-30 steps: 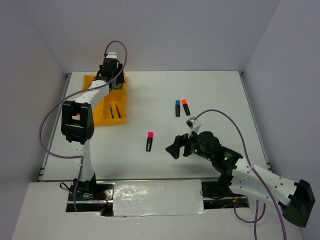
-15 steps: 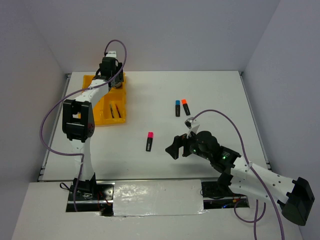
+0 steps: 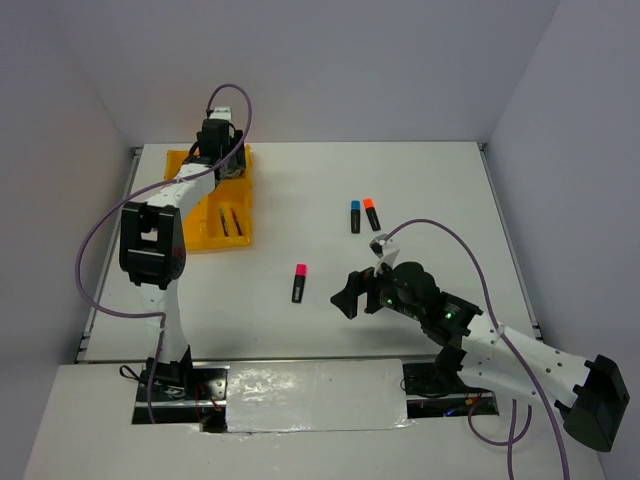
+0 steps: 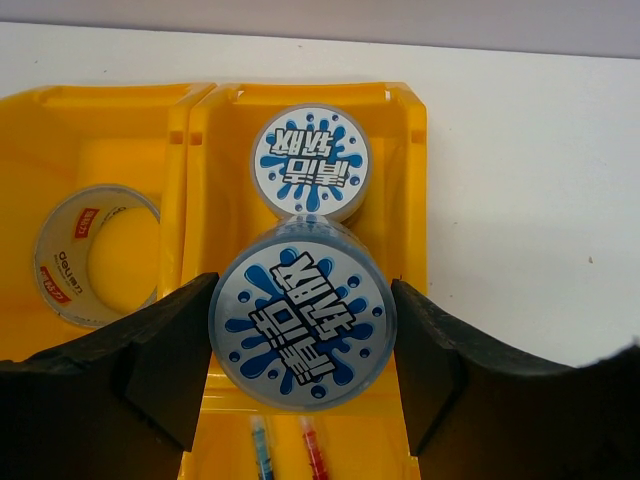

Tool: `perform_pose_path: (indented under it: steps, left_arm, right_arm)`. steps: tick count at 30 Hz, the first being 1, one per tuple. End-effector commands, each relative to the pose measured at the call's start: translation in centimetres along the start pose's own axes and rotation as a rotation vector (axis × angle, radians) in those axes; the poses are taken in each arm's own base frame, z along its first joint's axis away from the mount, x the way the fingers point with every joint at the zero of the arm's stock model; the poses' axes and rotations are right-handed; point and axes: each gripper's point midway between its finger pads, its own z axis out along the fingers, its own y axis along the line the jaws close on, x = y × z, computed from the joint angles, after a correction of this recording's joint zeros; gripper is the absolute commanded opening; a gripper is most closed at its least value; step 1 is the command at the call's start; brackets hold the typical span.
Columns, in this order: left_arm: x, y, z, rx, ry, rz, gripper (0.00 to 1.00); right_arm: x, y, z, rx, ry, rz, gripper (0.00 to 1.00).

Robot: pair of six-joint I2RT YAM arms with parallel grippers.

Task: Sort the stationery into containers
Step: Place the stationery in the storage box, then pick up the pen from the center of the board.

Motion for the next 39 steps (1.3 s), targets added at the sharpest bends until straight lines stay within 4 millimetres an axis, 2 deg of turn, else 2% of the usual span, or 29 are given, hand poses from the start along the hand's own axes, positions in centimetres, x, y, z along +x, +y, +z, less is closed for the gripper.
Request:
perform_pose_path:
  steps: [1,6,9,14,18,21,22,24,25,27,30,33,35,36,39]
  left_arm:
    - [-3.0,0.4,-1.5,0.001,-0.084,-0.044,0.04]
    - [-0.7,0.6,-0.3,-0.018,-0.024,-0.022,0.06]
    - [0.1,0.1,0.2,0.007,0.004,-0.003,0.11]
    - [0.4,-0.6,0.2,0.052,0.011,0.005,0.21]
    - [0.6,-0.8,0.2,0.065,0.019,0.023,0.21]
    - [0.7,-0.5,0.4,0.051,0.029,0.046,0.30]
    - [1.0,-0.4,0.6,0.047,0.038,0.048,0.41]
    - [1.0,-0.1,0.7,0.027,0.045,0.044,0.56]
    - [1.2,-0.1,0.7,0.021,0.048,0.038,0.72]
    - [1.2,0.1,0.8,0.007,0.048,0.021,0.87]
    - [0.1,0.0,0.2,0.002,0.025,-0.006,0.97]
    - [-2.4,-0.2,-1.3,0.013,-0.025,-0.042,0.99]
    - [-4.7,-0.4,-2.9,0.020,-0.073,-0.067,0.99]
    - [-6.4,-0.4,-4.2,0.018,-0.110,-0.079,0.99]
    - [-8.7,-1.8,-7.2,0.035,-0.149,-0.101,0.99]
  right_arm:
    - [-1.0,0.7,-0.1,-0.035,-0.044,-0.007,1.00]
    - [-0.9,0.8,0.0,-0.041,-0.039,-0.006,1.00]
    - [-0.7,0.8,0.0,-0.042,-0.033,-0.006,1.00]
    - [-0.7,0.7,0.0,-0.040,-0.036,-0.006,1.00]
    - [-0.6,0.8,0.0,-0.044,-0.032,-0.005,1.00]
    - [-0.6,0.8,0.1,-0.043,-0.032,-0.004,1.00]
    - [-0.5,0.8,0.1,-0.044,-0.028,-0.003,1.00]
    - [-0.6,0.9,0.1,-0.048,-0.031,-0.001,1.00]
    - [-0.6,0.9,0.1,-0.049,-0.031,-0.001,1.00]
    - [-0.6,0.9,0.1,-0.049,-0.031,-0.003,1.00]
    - [-0.6,0.9,-0.1,-0.046,-0.032,-0.005,1.00]
    - [-0.6,0.8,-0.2,-0.044,-0.030,-0.008,1.00]
    - [-0.7,0.8,-0.3,-0.043,-0.036,-0.009,1.00]
    - [-0.8,0.9,-0.3,-0.045,-0.037,-0.008,1.00]
    - [-1.2,0.7,-0.4,-0.031,-0.053,-0.001,1.00]
